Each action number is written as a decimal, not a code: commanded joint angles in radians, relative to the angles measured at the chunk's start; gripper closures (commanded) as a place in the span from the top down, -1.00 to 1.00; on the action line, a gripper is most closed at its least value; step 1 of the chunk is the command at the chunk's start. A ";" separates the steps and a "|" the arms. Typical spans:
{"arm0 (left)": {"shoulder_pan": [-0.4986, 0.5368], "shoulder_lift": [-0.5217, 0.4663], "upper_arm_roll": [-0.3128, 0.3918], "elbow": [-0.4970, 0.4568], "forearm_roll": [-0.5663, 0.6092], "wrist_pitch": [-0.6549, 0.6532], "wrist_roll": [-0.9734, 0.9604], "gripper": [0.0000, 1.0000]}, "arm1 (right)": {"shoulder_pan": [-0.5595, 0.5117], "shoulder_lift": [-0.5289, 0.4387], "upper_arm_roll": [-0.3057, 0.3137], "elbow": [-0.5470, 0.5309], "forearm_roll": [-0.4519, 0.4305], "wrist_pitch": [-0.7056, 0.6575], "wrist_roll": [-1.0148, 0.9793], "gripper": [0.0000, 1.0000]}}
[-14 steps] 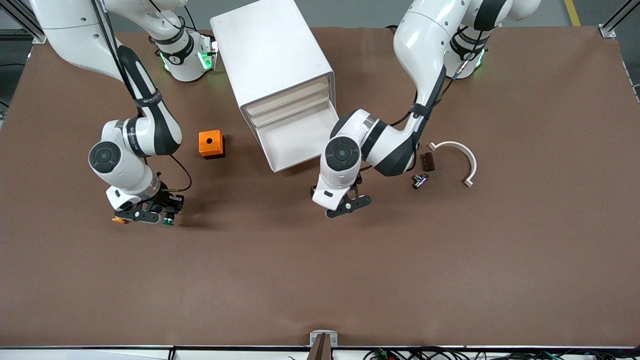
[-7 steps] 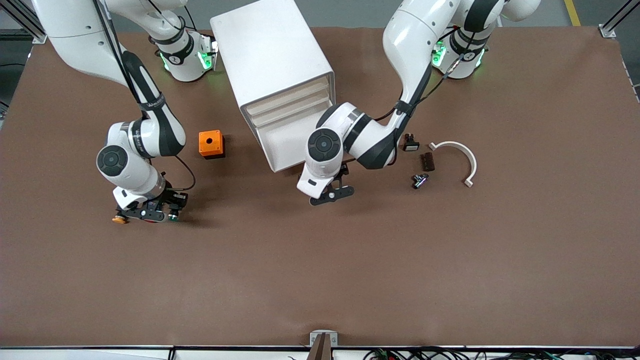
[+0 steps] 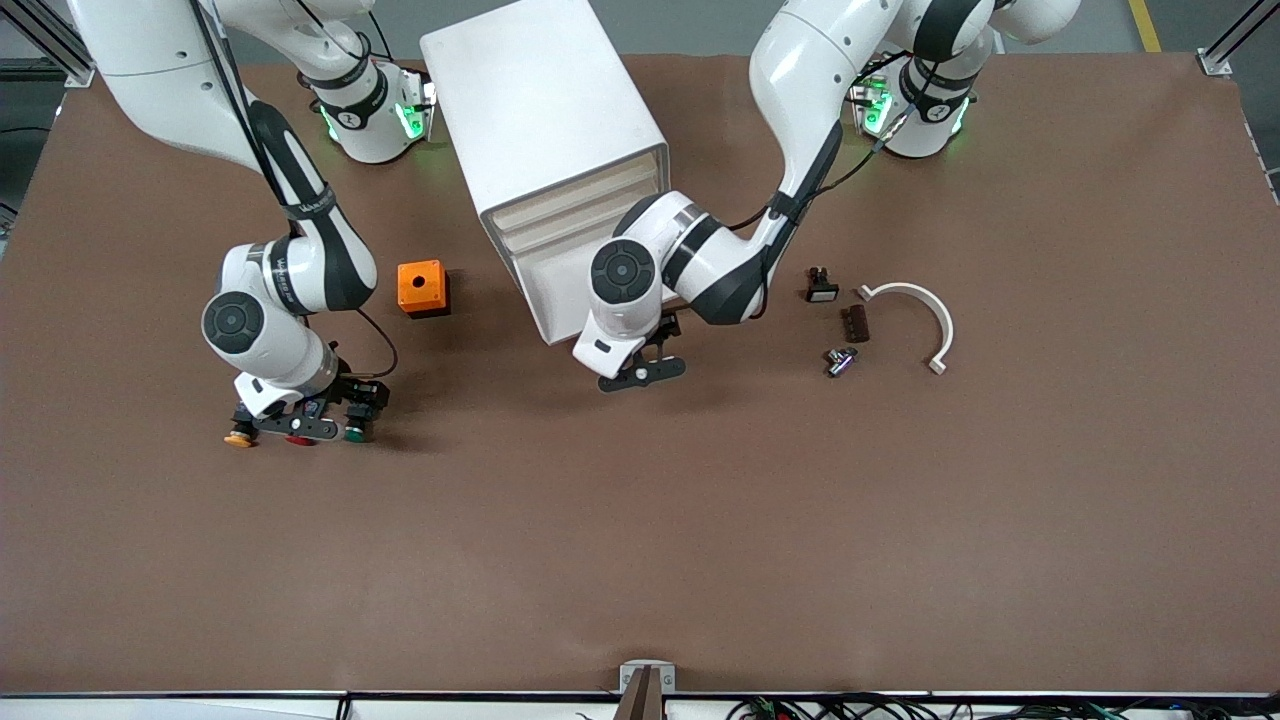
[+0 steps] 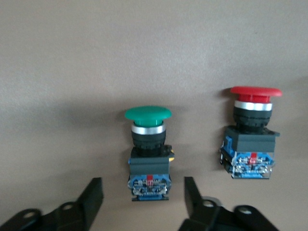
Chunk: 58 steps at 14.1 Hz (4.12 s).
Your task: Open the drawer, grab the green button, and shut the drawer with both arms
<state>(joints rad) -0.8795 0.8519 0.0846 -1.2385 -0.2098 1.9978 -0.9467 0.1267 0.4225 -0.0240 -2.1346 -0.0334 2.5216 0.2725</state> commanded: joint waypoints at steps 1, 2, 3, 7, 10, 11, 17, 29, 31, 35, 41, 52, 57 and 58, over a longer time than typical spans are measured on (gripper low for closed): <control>-0.002 -0.002 -0.022 -0.002 -0.016 0.009 0.002 1.00 | -0.009 -0.043 0.006 0.013 -0.019 -0.073 -0.001 1.00; -0.002 -0.002 -0.025 -0.002 -0.016 0.009 0.002 1.00 | -0.009 -0.059 0.006 0.028 -0.020 -0.107 -0.001 1.00; -0.007 -0.002 -0.028 -0.004 -0.016 0.009 0.002 1.00 | -0.012 -0.068 0.006 0.051 -0.020 -0.148 -0.006 1.00; -0.022 -0.001 -0.046 -0.018 -0.017 0.009 0.003 1.00 | -0.024 -0.109 0.004 0.178 -0.020 -0.373 -0.065 1.00; -0.022 -0.001 -0.074 -0.022 -0.017 0.009 0.003 1.00 | -0.064 -0.126 0.004 0.327 -0.016 -0.600 -0.142 1.00; -0.022 -0.001 -0.077 -0.022 -0.017 0.009 0.003 1.00 | -0.080 -0.137 0.006 0.373 -0.008 -0.675 -0.172 1.00; -0.039 0.001 -0.097 -0.025 -0.106 0.009 0.005 1.00 | -0.160 -0.182 0.004 0.657 -0.005 -1.064 -0.289 1.00; -0.090 0.006 -0.097 -0.068 -0.287 0.009 0.005 1.00 | -0.222 -0.327 -0.002 0.688 0.089 -1.103 -0.279 1.00; -0.090 0.004 -0.097 -0.068 -0.286 0.009 0.005 1.00 | -0.217 -0.326 0.003 0.708 0.076 -1.106 -0.271 1.00; -0.079 -0.007 -0.094 -0.064 -0.275 0.009 0.005 1.00 | -0.226 -0.324 -0.004 0.745 0.075 -1.106 -0.276 1.00; -0.013 -0.045 -0.085 -0.058 -0.269 0.009 0.003 1.00 | -0.228 -0.425 -0.002 0.690 0.079 -1.196 -0.269 1.00; 0.184 -0.155 -0.085 -0.067 -0.163 -0.002 0.000 1.00 | -0.260 -0.654 -0.005 0.381 0.056 -1.017 -0.363 1.00; 0.278 -0.227 -0.085 -0.128 -0.136 -0.071 0.002 1.00 | -0.262 -0.650 -0.004 0.412 0.053 -1.026 -0.357 1.00; 0.303 -0.244 -0.085 -0.148 -0.102 -0.082 0.002 1.00 | -0.274 -0.650 -0.005 0.415 0.053 -1.024 -0.357 1.00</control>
<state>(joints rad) -0.6108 0.6732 0.0059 -1.3083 -0.3585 1.9367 -0.9450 -0.1152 -0.2138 -0.0395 -1.7239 0.0275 1.4929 -0.0715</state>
